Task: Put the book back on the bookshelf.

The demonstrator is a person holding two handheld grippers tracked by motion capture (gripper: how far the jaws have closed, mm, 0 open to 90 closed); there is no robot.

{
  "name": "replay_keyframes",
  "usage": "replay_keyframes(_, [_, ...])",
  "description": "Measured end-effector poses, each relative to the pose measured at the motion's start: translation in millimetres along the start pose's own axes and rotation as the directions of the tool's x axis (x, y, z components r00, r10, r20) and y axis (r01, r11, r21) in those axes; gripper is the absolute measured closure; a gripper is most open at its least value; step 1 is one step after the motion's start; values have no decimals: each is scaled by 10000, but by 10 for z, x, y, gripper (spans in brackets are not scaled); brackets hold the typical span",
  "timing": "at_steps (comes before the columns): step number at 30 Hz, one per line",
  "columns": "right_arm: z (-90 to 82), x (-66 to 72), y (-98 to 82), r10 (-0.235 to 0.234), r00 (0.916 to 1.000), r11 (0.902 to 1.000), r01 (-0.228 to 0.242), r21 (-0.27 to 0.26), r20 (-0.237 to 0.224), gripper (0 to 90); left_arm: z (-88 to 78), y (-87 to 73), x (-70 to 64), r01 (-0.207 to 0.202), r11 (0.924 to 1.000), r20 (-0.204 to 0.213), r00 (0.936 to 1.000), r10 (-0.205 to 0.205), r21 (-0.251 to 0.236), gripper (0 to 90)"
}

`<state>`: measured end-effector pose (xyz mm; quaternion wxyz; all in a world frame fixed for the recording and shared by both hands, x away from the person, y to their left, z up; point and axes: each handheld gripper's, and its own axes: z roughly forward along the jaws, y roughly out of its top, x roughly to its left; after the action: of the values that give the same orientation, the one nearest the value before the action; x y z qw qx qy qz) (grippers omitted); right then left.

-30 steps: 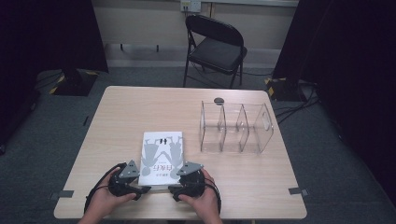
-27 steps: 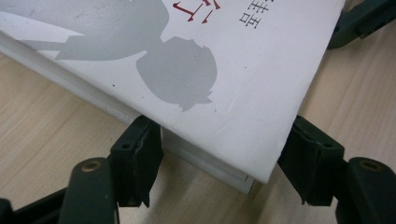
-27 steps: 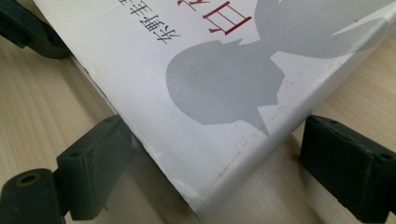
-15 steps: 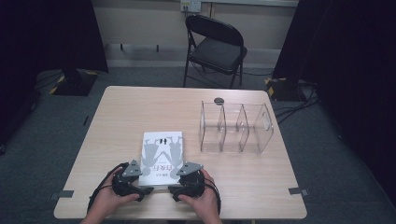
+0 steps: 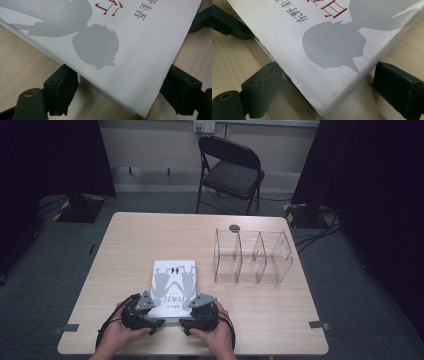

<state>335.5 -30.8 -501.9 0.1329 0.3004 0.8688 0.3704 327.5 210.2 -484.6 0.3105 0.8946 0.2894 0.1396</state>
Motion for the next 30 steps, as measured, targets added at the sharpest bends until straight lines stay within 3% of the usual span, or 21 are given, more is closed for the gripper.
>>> replay_keyframes(15, [5, -2, 6, 38, 10000, 10000, -38, 24, 63, 80, -143, 92, 31, 530, 9952, 228, 9984, -513, -817, 242])
replay_keyframes(18, [11, -1, 10, 58, 10000, 10000, -58, -9, 79, 81, -169, 92, 31, 570, 9934, 364, 9979, -537, -993, 325])
replay_keyframes(20, [12, -1, 11, 39, 10000, 10000, -39, -14, 63, 82, -182, 104, 48, 473, 9937, 288, 9986, -446, -1019, 336])
replay_keyframes(21, [13, 0, 11, 32, 10000, 10000, -32, -20, 66, 82, -176, 103, 44, 639, 9915, 360, 9975, -602, -1134, 336])
replay_keyframes(30, [-11, 14, -2, -229, 9995, 9997, 231, -110, 209, 87, -168, 90, 60, 626, 9916, 429, 9974, -580, -1135, 338])
